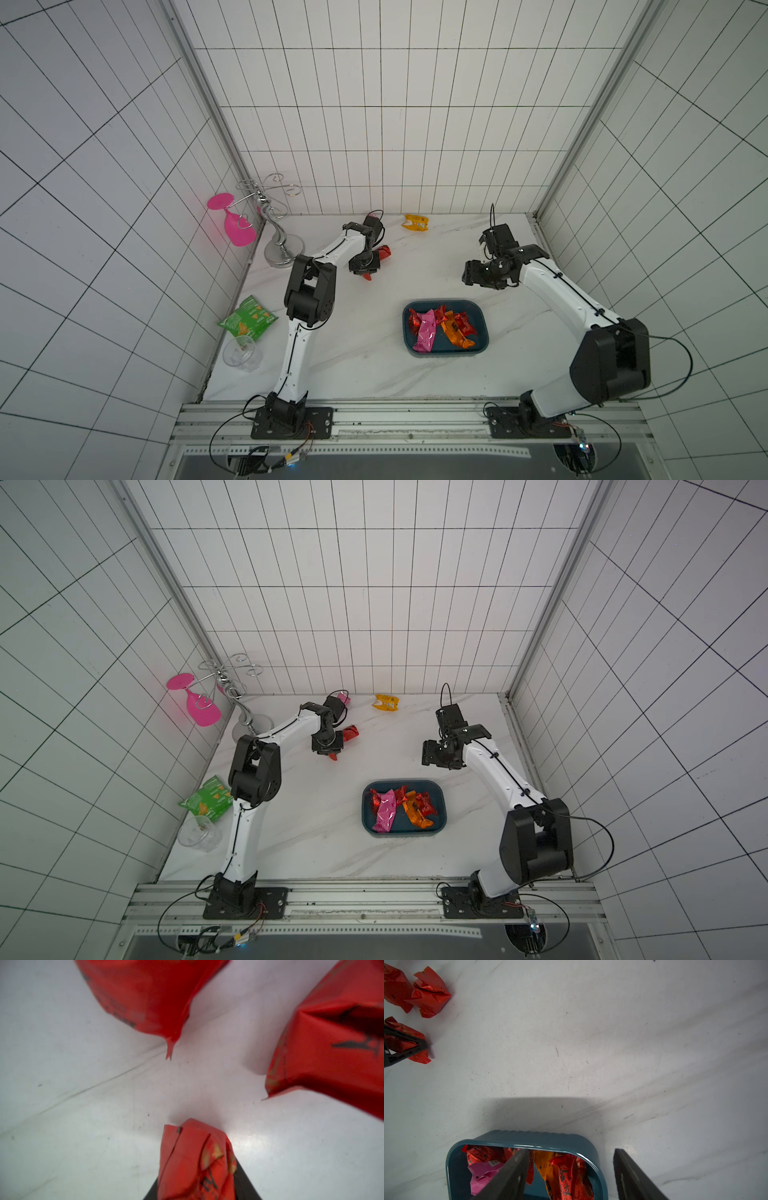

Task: Put the tea bags into the storage box
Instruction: Pick up the tea bag from the center of the board, then place the tea bag in the storage box.

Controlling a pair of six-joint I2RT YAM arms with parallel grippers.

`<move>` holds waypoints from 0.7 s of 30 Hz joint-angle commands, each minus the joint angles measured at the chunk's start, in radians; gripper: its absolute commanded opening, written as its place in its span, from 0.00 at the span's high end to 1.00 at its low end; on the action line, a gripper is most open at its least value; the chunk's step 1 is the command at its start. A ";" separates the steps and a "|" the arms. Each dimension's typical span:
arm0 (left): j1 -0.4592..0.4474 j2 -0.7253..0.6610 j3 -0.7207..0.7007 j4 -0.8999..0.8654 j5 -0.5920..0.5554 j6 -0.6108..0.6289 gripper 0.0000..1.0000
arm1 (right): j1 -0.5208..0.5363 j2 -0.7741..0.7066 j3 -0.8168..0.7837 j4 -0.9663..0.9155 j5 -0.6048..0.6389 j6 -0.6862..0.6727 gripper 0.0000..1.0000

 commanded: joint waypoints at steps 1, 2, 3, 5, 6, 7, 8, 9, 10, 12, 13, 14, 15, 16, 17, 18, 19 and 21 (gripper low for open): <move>-0.019 -0.134 -0.045 0.016 0.008 -0.002 0.63 | -0.011 -0.022 0.042 -0.026 -0.030 0.004 0.31; -0.030 -0.160 -0.067 0.016 0.006 0.000 0.64 | -0.011 -0.025 0.039 -0.024 -0.033 0.006 0.31; -0.047 -0.192 -0.091 0.014 0.006 0.003 0.63 | -0.011 -0.028 0.032 -0.023 -0.035 0.011 0.31; -0.091 -0.252 -0.136 0.010 -0.001 0.014 0.63 | -0.011 -0.036 0.019 -0.020 -0.043 0.019 0.31; -0.123 -0.283 -0.160 0.007 -0.009 0.018 0.64 | -0.011 -0.043 0.011 -0.019 -0.048 0.025 0.31; -0.160 -0.313 -0.179 0.001 -0.018 0.022 0.64 | -0.011 -0.049 0.000 -0.014 -0.052 0.031 0.31; -0.192 -0.338 -0.193 -0.002 -0.025 0.025 0.63 | -0.011 -0.054 -0.009 -0.013 -0.057 0.036 0.31; -0.233 -0.367 -0.210 -0.003 -0.034 0.028 0.63 | -0.011 -0.061 -0.020 -0.011 -0.062 0.042 0.31; -0.275 -0.393 -0.225 -0.004 -0.045 0.029 0.63 | -0.011 -0.067 -0.032 -0.009 -0.067 0.048 0.31; -0.346 -0.434 -0.245 -0.006 -0.056 0.021 0.63 | -0.011 -0.082 -0.059 -0.002 -0.070 0.059 0.31; -0.378 -0.453 -0.254 -0.008 -0.060 0.013 0.63 | -0.011 -0.090 -0.073 0.001 -0.069 0.066 0.31; -0.407 -0.469 -0.262 -0.008 -0.058 0.003 0.63 | -0.011 -0.098 -0.083 0.003 -0.064 0.070 0.32; -0.435 -0.487 -0.270 -0.005 -0.051 -0.007 0.62 | -0.011 -0.109 -0.097 0.004 -0.058 0.077 0.32; -0.464 -0.504 -0.283 0.002 -0.044 -0.016 0.62 | -0.011 -0.118 -0.109 0.006 -0.045 0.086 0.31; -0.485 -0.517 -0.291 0.010 -0.037 -0.021 0.62 | -0.011 -0.130 -0.119 0.009 -0.031 0.093 0.32; -0.510 -0.527 -0.299 0.020 -0.027 -0.024 0.62 | -0.012 -0.141 -0.129 0.009 -0.015 0.101 0.32; -0.533 -0.535 -0.306 0.029 -0.023 -0.028 0.62 | -0.011 -0.154 -0.143 0.009 0.009 0.111 0.31; -0.571 -0.541 -0.318 0.052 0.000 -0.024 0.61 | -0.017 -0.179 -0.170 0.009 0.039 0.123 0.31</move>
